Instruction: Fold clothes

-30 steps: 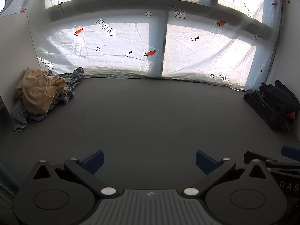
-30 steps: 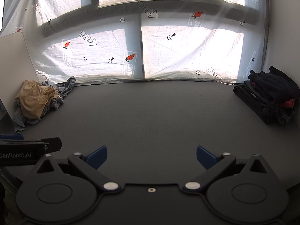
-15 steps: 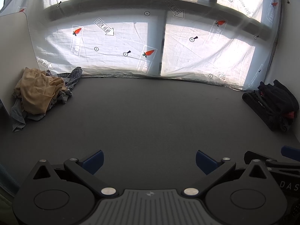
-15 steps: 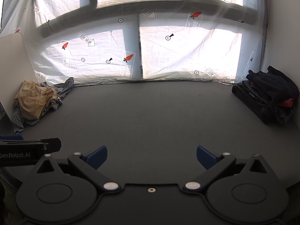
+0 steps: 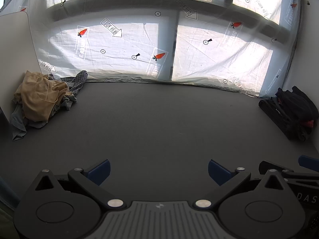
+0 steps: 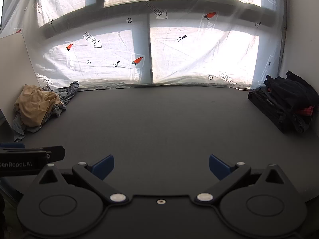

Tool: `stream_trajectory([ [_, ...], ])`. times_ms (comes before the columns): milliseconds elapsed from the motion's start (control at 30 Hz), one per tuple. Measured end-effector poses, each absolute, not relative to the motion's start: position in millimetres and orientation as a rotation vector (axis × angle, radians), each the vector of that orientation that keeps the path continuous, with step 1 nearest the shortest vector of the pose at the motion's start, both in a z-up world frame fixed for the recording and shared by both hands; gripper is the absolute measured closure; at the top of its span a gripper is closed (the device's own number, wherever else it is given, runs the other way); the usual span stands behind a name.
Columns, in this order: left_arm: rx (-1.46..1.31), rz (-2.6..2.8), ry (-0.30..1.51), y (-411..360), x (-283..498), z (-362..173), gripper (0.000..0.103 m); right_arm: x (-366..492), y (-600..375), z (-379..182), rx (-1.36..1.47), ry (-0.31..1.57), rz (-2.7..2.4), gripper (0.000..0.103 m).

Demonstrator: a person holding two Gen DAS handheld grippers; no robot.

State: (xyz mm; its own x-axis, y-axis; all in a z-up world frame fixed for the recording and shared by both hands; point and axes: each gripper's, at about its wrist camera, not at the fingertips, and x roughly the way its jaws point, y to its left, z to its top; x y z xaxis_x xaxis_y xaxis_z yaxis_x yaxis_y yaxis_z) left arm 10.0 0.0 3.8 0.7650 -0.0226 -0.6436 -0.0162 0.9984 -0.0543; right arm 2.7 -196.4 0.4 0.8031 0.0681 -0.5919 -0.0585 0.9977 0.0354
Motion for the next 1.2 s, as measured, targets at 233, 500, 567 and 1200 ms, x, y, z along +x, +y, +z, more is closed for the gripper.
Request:
stream_trajectory([
  [233, -0.060, -0.001, 0.701, 3.9, 15.5, 2.7, 0.000, 9.1, -194.6, -0.1, 0.013, 0.638, 0.070, 0.000],
  [500, -0.045, -0.009, 0.713, 10.6, 20.1, 4.0, 0.000, 18.0, -194.8, -0.6, 0.034, 0.646, 0.047, 0.000],
  [567, -0.035, -0.011, 0.714, 10.8, 21.1, 3.7, 0.000, 19.7, -197.6, -1.3, 0.042, 0.643, 0.033, 0.000],
  [1200, -0.172, 0.136, 0.675, -7.5, 92.7, 24.2, 0.000, 118.7, -280.8, -0.2, 0.185, 0.541, 0.055, 0.000],
])
